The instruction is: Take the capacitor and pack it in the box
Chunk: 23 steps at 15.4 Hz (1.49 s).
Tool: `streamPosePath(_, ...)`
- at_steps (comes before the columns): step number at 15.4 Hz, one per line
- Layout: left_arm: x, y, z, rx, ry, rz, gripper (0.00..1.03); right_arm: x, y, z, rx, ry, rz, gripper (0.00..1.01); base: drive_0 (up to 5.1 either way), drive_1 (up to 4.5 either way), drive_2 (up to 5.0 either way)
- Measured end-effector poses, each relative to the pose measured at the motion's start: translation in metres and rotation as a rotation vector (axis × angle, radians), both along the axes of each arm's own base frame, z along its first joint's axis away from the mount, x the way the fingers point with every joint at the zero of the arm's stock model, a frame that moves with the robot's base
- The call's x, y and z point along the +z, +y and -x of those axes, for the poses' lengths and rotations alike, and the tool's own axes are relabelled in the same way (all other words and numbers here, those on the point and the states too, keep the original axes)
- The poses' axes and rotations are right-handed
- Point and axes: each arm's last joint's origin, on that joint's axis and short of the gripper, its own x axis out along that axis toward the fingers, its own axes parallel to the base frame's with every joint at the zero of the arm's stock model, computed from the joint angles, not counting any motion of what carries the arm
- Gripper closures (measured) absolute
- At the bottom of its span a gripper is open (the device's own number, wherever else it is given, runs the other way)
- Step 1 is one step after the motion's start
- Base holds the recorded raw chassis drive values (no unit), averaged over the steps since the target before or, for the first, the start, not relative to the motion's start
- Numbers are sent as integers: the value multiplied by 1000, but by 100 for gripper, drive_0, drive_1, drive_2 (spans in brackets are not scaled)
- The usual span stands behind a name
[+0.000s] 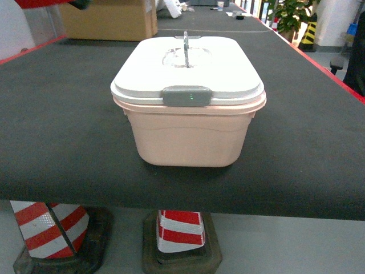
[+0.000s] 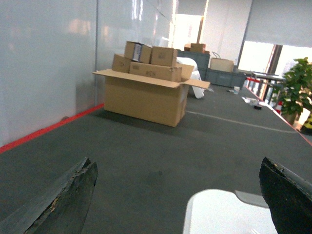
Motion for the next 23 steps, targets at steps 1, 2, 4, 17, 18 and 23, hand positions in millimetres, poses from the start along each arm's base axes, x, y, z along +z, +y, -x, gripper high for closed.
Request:
streamPosePath(1, -4, -6, 0, -18, 14, -10, 5, 0, 0, 0, 0, 0, 0, 3, 0, 0, 0)
streamPosePath(2, -9, -8, 1, -77, 94, -57, 9, 0, 0, 0, 0, 0, 0, 3, 0, 0, 0)
streamPosePath(4, -27, 17, 30, -206, 226, -129, 29, 0, 0, 0, -2, 0, 0, 3, 0, 0, 0)
streamPosePath(17, -101, 128, 187, -188, 243, -122, 101, 0, 0, 0, 0, 0, 0, 3, 0, 0, 0)
streamPosePath(18, -102, 130, 193, -185, 238, -121, 101, 0, 0, 0, 0, 0, 0, 3, 0, 0, 0)
streamPosePath(23, -110, 146, 217, -171, 240, -118, 101, 0, 0, 0, -2, 0, 0, 3, 0, 0, 0)
